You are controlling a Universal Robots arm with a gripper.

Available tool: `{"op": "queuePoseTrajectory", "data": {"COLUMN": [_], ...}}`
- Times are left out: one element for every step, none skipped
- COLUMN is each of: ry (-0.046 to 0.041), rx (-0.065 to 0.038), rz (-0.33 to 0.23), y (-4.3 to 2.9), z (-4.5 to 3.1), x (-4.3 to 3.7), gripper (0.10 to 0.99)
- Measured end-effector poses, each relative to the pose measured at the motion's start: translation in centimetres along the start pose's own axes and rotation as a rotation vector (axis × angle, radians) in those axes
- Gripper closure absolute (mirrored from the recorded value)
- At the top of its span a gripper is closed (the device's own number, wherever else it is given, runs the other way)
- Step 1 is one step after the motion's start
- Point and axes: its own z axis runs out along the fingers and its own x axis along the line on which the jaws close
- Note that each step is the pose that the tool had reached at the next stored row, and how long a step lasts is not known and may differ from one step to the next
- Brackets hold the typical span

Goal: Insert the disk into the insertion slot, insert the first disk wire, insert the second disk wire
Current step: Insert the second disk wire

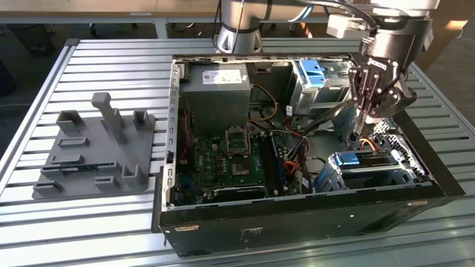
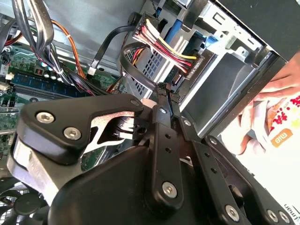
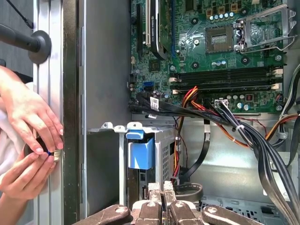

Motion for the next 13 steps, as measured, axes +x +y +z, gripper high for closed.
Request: {"op": "queuePoseTrajectory", "data": {"ry": [-0.0013,-0.0017,-0.0017,-0.0019,-0.0019,-0.0019,-0.0019,-0.0026,-0.0045,-0.0086,-0.0141,-0.0231,-0.0349], "rx": [-0.001,-0.001,-0.001,-0.001,-0.001,-0.001,-0.001,-0.001,-0.001,-0.001,-0.001,-0.001,-0.002], "rz": [0.002,0.003,0.002,0.002,0.002,0.002,0.002,0.002,0.002,0.002,0.002,0.002,0.002], "y": [0.0,-0.01,-0.01,-0.01,-0.01,-0.01,-0.01,-0.01,-0.02,-0.02,-0.02,-0.03,-0.03], "z": [0.01,0.02,0.02,0.03,0.03,0.03,0.03,0.03,0.06,0.1,0.13,0.14,0.14], "x": [0.03,0.05,0.05,0.05,0.06,0.06,0.07,0.08,0.15,0.26,0.37,0.49,0.6], "gripper": [0.941,0.941,0.941,0.941,0.941,0.941,0.941,0.941,0.941,0.941,0.941,0.941,0.941]}}
